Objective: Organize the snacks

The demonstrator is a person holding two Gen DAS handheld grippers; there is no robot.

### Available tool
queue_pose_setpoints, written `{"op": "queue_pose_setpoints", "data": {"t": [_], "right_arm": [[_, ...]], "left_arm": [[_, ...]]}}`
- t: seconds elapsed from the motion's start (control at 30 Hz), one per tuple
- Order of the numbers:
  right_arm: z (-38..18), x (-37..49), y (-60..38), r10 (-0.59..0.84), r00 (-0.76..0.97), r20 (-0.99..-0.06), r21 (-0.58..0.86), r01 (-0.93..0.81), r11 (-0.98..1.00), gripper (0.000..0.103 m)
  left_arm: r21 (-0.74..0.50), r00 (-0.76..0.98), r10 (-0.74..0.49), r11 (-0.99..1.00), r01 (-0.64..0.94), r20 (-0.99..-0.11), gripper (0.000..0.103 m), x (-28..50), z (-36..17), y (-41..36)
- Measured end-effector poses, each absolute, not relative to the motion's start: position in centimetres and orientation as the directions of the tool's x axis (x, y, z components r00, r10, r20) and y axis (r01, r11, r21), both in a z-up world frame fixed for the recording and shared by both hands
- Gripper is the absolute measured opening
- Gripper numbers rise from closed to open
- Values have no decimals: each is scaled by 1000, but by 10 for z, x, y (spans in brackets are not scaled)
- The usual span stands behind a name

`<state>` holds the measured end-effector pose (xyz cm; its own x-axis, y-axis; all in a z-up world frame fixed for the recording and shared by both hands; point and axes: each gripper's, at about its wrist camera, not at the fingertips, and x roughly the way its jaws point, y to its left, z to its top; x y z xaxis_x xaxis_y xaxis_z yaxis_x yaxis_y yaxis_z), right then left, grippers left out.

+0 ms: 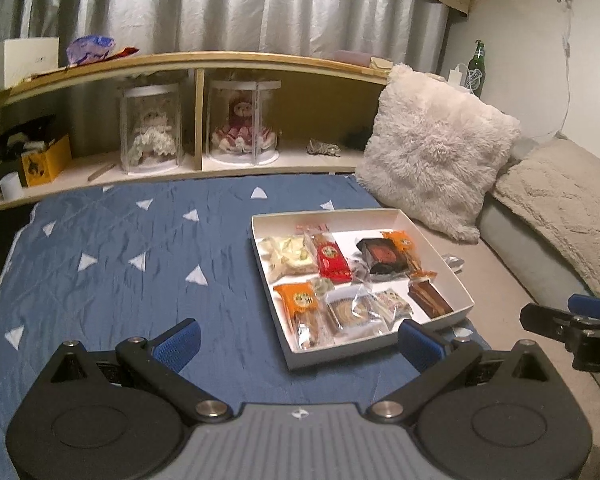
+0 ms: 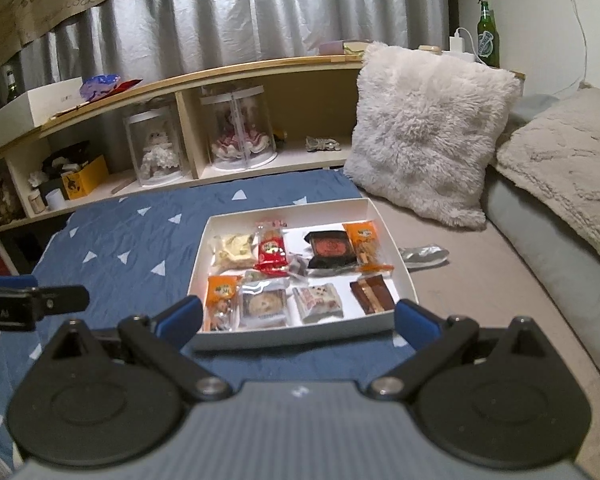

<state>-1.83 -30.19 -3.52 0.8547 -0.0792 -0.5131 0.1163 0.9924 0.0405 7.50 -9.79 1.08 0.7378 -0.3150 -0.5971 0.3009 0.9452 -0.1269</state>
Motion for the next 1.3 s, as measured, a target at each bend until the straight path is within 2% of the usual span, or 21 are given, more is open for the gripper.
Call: {"op": "queue_pose_setpoints", "data": {"t": [0.27, 0.53, 1.3], "right_arm": [[-47, -39, -297, -110, 862, -494, 19, 138, 990, 103], [-62, -48, -287, -115, 869, -482, -13, 124, 992, 103], [-84, -53, -278, -163, 876, -454, -64, 151, 987, 103]], "left_arm": [[-71, 773, -261, 960, 271, -578, 103, 49, -6, -93], [-52, 808, -269, 957, 285, -524, 103, 32, -14, -89], [-17, 824, -227, 966, 256, -519, 103, 31, -38, -88]]}}
